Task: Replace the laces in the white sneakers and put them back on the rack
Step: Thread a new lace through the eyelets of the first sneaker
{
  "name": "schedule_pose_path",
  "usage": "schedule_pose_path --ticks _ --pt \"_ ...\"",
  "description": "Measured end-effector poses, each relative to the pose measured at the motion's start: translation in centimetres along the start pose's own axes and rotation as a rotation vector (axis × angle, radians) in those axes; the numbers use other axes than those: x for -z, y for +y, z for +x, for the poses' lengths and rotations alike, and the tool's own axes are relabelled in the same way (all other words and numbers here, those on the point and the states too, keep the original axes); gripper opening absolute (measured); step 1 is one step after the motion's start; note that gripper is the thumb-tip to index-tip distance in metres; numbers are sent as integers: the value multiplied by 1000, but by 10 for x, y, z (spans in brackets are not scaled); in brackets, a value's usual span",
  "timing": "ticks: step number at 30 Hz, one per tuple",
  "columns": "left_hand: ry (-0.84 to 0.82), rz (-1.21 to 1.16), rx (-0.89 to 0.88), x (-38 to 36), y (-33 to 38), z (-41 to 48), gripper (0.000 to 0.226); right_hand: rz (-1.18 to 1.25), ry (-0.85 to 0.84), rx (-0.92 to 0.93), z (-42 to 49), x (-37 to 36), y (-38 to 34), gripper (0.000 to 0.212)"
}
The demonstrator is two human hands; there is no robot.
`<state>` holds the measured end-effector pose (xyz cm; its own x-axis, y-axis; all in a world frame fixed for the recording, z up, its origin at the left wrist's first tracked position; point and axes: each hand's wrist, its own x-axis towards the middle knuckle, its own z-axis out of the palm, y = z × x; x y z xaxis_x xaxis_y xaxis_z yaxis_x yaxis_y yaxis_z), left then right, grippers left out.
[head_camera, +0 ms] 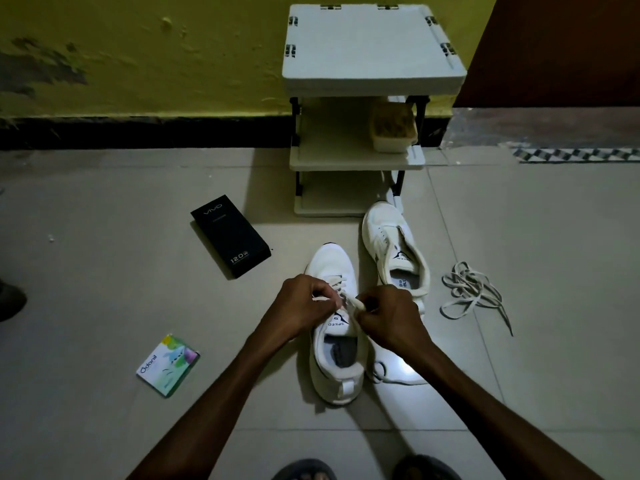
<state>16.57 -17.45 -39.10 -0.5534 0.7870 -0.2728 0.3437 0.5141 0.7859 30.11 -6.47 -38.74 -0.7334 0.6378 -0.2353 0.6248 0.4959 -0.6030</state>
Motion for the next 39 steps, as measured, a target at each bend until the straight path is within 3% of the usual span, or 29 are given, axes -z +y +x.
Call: schedule_pose_path --ticks 9,16,22,32,39 --pt "56 78 16 -4 2 3 3 235 -49 -110 4 0 6 12" --pt "248 -48 79 -21 6 1 8 291 -55 -153 6 0 4 14" --pt "334 15 60 -39 1 -9 15 291 -52 -161 6 0 5 17" --pt "368 341 -44 -43 8 -15 21 306 -43 -138 7 -1 4 9" --pt "478 165 55 -54 12 -18 9 182 16 -45 3 -4 3 15"
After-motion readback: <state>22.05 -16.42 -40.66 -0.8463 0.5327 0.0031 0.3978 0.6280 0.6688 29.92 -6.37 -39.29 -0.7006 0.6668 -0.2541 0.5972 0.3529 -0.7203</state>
